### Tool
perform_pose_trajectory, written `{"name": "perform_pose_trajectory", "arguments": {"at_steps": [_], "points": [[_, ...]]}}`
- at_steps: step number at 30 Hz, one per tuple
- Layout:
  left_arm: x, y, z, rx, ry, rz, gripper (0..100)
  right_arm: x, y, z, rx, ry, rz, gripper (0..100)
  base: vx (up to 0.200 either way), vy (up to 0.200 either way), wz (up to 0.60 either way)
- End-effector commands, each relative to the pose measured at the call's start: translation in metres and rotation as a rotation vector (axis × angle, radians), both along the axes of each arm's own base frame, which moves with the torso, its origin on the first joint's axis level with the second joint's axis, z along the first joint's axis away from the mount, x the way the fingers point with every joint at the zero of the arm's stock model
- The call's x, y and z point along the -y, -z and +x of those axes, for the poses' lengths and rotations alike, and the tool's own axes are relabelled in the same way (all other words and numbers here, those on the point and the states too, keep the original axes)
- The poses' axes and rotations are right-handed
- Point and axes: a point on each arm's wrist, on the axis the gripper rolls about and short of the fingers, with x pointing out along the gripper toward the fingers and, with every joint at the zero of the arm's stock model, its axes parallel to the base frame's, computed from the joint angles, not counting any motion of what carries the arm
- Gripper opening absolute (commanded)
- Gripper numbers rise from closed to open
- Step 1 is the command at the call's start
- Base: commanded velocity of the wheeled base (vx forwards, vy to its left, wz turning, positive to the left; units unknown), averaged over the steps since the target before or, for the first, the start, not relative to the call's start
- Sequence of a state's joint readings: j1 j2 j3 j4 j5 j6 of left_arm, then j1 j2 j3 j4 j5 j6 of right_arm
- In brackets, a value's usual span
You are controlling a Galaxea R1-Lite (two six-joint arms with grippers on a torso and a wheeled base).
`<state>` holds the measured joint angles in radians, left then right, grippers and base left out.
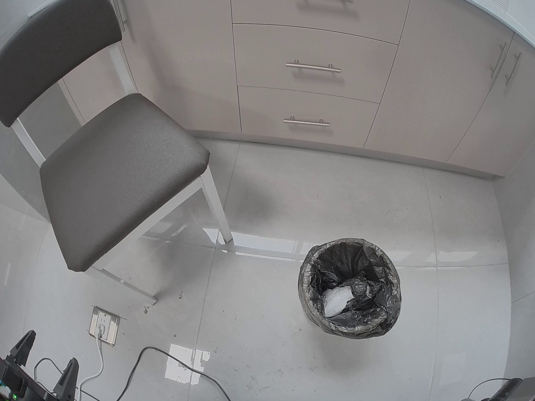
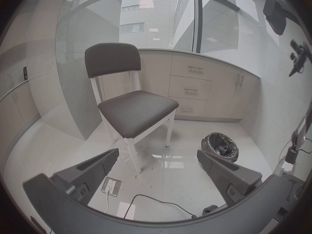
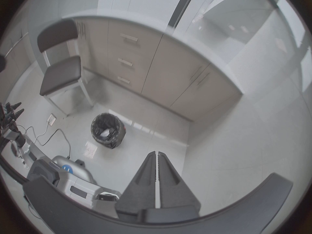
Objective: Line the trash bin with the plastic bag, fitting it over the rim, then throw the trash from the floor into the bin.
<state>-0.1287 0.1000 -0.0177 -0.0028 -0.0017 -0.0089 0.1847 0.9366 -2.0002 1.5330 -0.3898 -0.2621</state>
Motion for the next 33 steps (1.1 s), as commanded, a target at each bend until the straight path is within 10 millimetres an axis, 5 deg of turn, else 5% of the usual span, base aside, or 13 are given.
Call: {"name": "perform_pose_trajectory", "arguments": {"at_steps": [1, 10, 13, 19, 22, 28, 33], "points": [[0.0, 0.005, 0.001, -0.017, 0.0, 0.002, 100, 0.003, 0.086, -0.186, 0.506, 0.093, -0.032, 0, 0.0, 0.0, 0.0], [0.0, 0.005, 0.001, -0.017, 0.0, 0.002, 100, -0.014, 0.169, -0.272, 0.93, 0.075, -0.017, 0, 0.0, 0.0, 0.0], [0.0, 0.005, 0.001, -0.017, 0.0, 0.002, 100, -0.014, 0.19, -0.269, 0.955, 0.052, -0.02, 0, 0.0, 0.0, 0.0], [0.0, 0.005, 0.001, -0.017, 0.0, 0.002, 100, -0.015, 0.189, -0.252, 0.875, -0.01, 0.018, 0, 0.0, 0.0, 0.0], [0.0, 0.005, 0.001, -0.017, 0.0, 0.002, 100, -0.016, 0.182, -0.231, 0.826, -0.084, 0.069, 0, 0.0, 0.0, 0.0], [0.0, 0.005, 0.001, -0.017, 0.0, 0.002, 100, -0.018, 0.157, -0.119, 0.878, -0.104, 0.296, 0, 0.0, 0.0, 0.0], [0.0, 0.005, 0.001, -0.017, 0.0, 0.0, 100, -0.017, 0.204, -0.022, 0.787, -0.05, 0.356, 0, 0.0, 0.0, 0.0]]}}
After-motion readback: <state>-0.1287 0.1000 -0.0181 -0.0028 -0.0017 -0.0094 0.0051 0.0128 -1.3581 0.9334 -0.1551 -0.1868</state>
